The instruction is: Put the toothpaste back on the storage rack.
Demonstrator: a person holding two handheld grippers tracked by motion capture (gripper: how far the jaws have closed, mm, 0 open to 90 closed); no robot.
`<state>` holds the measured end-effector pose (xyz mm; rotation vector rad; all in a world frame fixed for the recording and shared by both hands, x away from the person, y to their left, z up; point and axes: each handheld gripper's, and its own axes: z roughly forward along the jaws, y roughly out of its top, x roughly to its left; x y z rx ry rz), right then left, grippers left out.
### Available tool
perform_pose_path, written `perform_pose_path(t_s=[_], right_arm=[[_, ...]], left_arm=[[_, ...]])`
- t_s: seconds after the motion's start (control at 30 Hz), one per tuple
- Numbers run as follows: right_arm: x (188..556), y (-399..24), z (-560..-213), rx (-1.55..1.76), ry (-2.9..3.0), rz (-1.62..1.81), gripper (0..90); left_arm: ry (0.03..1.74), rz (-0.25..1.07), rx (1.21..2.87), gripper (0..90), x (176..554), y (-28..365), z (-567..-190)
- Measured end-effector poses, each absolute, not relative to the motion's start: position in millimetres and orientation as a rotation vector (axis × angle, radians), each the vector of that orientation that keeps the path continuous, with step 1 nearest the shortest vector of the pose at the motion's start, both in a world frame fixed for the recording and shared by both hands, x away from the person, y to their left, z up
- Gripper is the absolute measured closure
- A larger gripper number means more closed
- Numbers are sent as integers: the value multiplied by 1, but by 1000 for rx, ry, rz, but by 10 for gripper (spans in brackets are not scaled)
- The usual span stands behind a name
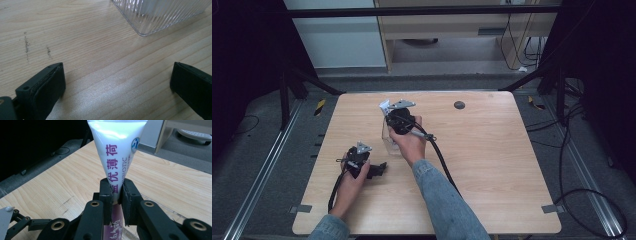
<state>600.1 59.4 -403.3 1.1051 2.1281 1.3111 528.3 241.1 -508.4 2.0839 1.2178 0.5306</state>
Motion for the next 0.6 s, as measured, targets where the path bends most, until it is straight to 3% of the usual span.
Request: perform_pose_path(t_s=[0.6], right_arm=[[603,62,-404,1109,2128,1313,790]], left_arm=[[1218,531,2084,0,528,241,-508]])
